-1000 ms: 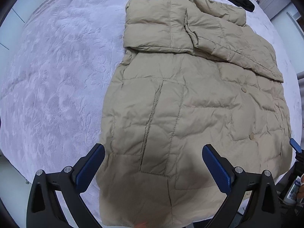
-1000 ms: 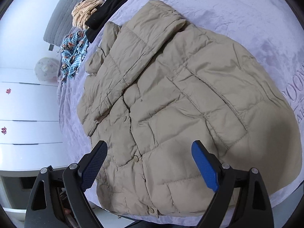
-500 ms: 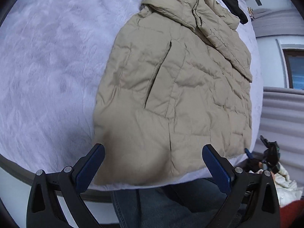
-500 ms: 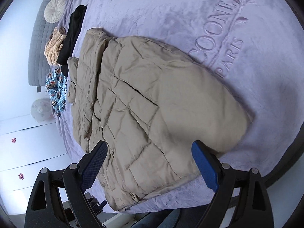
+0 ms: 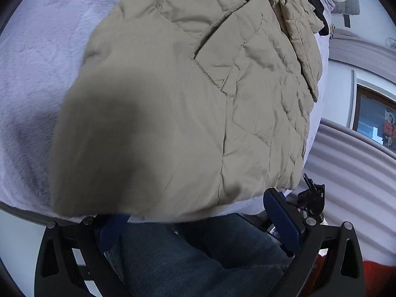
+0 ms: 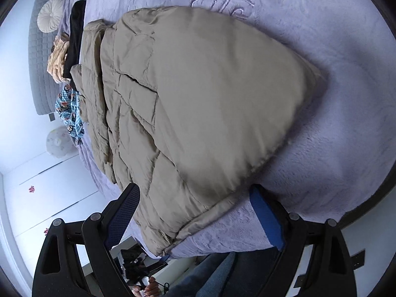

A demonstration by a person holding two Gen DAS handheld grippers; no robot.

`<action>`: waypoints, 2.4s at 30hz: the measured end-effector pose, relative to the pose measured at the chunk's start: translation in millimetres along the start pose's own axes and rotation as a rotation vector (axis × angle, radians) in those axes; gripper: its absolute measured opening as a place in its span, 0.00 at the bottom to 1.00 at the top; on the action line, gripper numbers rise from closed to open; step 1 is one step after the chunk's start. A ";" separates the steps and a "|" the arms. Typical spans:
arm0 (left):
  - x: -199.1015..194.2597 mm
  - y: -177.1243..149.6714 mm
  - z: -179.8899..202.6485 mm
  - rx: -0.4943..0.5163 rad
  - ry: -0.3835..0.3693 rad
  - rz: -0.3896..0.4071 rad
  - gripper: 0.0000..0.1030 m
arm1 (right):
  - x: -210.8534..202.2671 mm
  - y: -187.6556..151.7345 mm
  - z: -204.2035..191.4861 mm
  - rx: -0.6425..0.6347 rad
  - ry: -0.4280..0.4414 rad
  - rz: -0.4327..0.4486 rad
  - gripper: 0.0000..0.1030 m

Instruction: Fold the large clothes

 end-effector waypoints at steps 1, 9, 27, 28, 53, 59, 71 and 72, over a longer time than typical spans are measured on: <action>1.7 1.6 2.2 -0.002 0.002 0.010 0.99 | 1.0 2.1 -0.2 0.002 0.004 0.002 0.89; -10.1 9.1 8.3 -0.006 0.009 0.091 0.15 | 3.1 12.6 -2.7 0.061 0.075 0.036 0.65; -126.2 81.6 121.7 0.280 0.008 0.439 0.11 | -9.2 42.7 -155.2 -0.323 0.103 0.091 0.09; -131.3 87.3 127.3 0.297 0.011 0.462 0.11 | -8.3 45.8 -168.6 -0.351 0.106 0.095 0.09; -83.3 337.9 176.2 0.287 0.340 0.676 0.11 | 180.8 219.6 -303.6 -0.589 -0.065 0.105 0.09; -90.0 328.0 182.1 0.242 0.370 0.710 0.11 | 175.2 218.7 -302.2 -0.587 -0.049 0.103 0.11; -118.1 285.9 216.4 0.428 0.527 0.854 1.00 | 139.5 197.7 -333.1 -0.705 -0.031 0.133 0.68; -116.1 286.8 217.0 0.444 0.517 0.840 1.00 | 138.4 195.2 -331.8 -0.719 -0.044 0.123 0.66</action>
Point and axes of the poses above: each gripper's, at about its wrist camera, not at the fingertips, and x roughly the way its jaws point, z to its right, y to its top, the point moved 3 cm from there along x, roughly the way its jaws point, and after that the axes turned 7 degrees about y, right-handed, at the moved point
